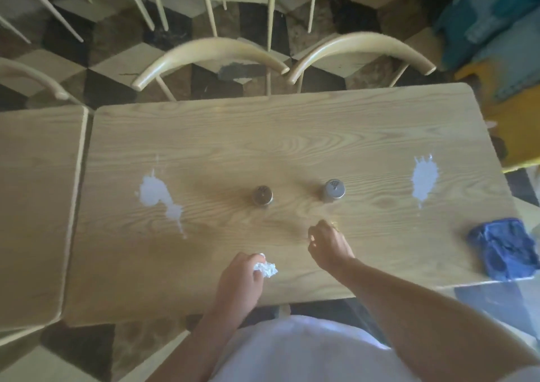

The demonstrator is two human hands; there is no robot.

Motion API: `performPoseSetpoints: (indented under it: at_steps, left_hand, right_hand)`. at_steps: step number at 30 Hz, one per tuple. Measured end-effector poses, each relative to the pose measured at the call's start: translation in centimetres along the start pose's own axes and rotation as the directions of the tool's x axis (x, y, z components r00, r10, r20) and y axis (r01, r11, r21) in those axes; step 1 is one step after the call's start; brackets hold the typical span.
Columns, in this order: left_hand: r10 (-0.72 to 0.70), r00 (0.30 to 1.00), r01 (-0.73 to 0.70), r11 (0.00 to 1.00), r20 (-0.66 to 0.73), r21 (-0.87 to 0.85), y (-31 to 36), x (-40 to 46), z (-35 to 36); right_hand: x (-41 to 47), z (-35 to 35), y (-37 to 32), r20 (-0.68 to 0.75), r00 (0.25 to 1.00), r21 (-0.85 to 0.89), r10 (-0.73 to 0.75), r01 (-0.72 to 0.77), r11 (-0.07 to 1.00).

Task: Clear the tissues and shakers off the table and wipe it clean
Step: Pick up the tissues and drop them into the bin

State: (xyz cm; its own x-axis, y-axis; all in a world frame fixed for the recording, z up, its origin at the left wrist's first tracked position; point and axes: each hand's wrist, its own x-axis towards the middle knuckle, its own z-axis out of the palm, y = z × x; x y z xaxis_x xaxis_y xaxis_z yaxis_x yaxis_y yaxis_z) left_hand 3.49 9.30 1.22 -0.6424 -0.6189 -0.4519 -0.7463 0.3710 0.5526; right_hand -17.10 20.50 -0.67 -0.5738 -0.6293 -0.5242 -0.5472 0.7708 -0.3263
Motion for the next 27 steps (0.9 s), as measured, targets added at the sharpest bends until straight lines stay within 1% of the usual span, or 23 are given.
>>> performPoseSetpoints:
  at_steps: [2, 4, 5, 6, 8, 10, 13, 14, 15, 16, 17, 18, 19, 21, 23, 25, 27]
  left_hand:
    - [0.089, 0.993, -0.091, 0.996, 0.079, 0.022, 1.2, 0.4, 0.6]
    - [0.173, 0.973, -0.185, 0.98, 0.151, 0.071, 2.9, 0.6, 1.4]
    - [0.199, 0.964, -0.218, 0.972, 0.177, 0.092, 3.9, 0.6, 1.8]
    - [0.223, 0.956, -0.246, 0.963, 0.19, 0.109, 4.9, 0.5, 2.3]
    - [0.275, 0.937, -0.311, 0.937, 0.213, 0.159, 6.8, 0.1, 3.7]
    - [0.328, 0.912, -0.383, 0.897, 0.246, 0.223, 8.3, -0.6, 5.6]
    - [0.387, 0.872, -0.471, 0.831, 0.301, 0.295, 10.6, -2.3, 8.7]
    - [0.39, 0.863, -0.485, 0.817, 0.321, 0.313, 11.3, -3.1, 9.9]
    - [0.399, 0.851, -0.505, 0.799, 0.341, 0.327, 12.0, -4.0, 11.1]
    - [0.41, 0.841, -0.523, 0.784, 0.354, 0.334, 12.6, -5.0, 12.3]
    - [0.416, 0.834, -0.534, 0.773, 0.363, 0.342, 13.3, -6.0, 13.6]
    - [0.431, 0.822, -0.554, 0.756, 0.373, 0.349, 14.2, -7.2, 14.9]
    - [0.435, 0.812, -0.566, 0.749, 0.389, 0.344, 15.2, -8.4, 16.3]
    - [0.431, 0.798, -0.575, 0.754, 0.422, 0.317, 17.0, -11.3, 19.1]
    - [0.456, 0.756, -0.622, 0.724, 0.469, 0.299, 18.0, -13.8, 22.3]
    - [0.473, 0.717, -0.669, 0.674, 0.512, 0.313, 18.9, -15.9, 25.1]
    - [0.507, 0.661, -0.728, 0.612, 0.553, 0.308, 20.5, -17.9, 27.0]
  right_hand:
    - [-3.2, 0.6, 1.6, -0.074, 0.995, 0.118, 0.06, -0.051, 0.992]
    - [-6.9, 1.0, 3.2, -0.145, 0.969, 0.25, 0.202, -0.161, 0.955]
    - [-8.8, 1.5, 4.3, -0.167, 0.944, 0.314, 0.284, -0.222, 0.923]
    - [-10.8, 2.1, 5.3, -0.172, 0.911, 0.409, 0.375, -0.28, 0.869]
    - [-14.9, 3.0, 6.9, -0.182, 0.837, 0.567, 0.516, -0.34, 0.75]
    - [-18.4, 4.4, 9.2, -0.196, 0.773, 0.586, 0.604, -0.401, 0.704]
    - [-23.2, 6.3, 13.3, -0.139, 0.709, 0.608, 0.691, -0.49, 0.625]
    - [-24.8, 6.6, 14.5, -0.134, 0.691, 0.629, 0.71, -0.495, 0.6]
    - [-26.2, 7.2, 15.9, -0.09, 0.684, 0.674, 0.724, -0.493, 0.55]
    - [-27.6, 8.1, 17.4, -0.109, 0.681, 0.672, 0.724, -0.486, 0.559]
    - [-29.1, 8.7, 18.7, -0.122, 0.659, 0.699, 0.742, -0.474, 0.536]
    - [-30.8, 9.2, 20.0, -0.152, 0.635, 0.684, 0.757, -0.485, 0.545]
    - [-32.4, 9.6, 21.4, -0.139, 0.623, 0.684, 0.769, -0.501, 0.53]
    - [-35.6, 10.7, 24.0, -0.072, 0.594, 0.703, 0.801, -0.539, 0.464]
    - [-38.6, 11.6, 26.0, -0.06, 0.551, 0.73, 0.833, -0.544, 0.413]
    - [-41.3, 13.0, 27.7, -0.066, 0.519, 0.748, 0.852, -0.54, 0.387]
    - [-43.5, 14.4, 29.0, -0.039, 0.484, 0.774, 0.874, -0.539, 0.332]
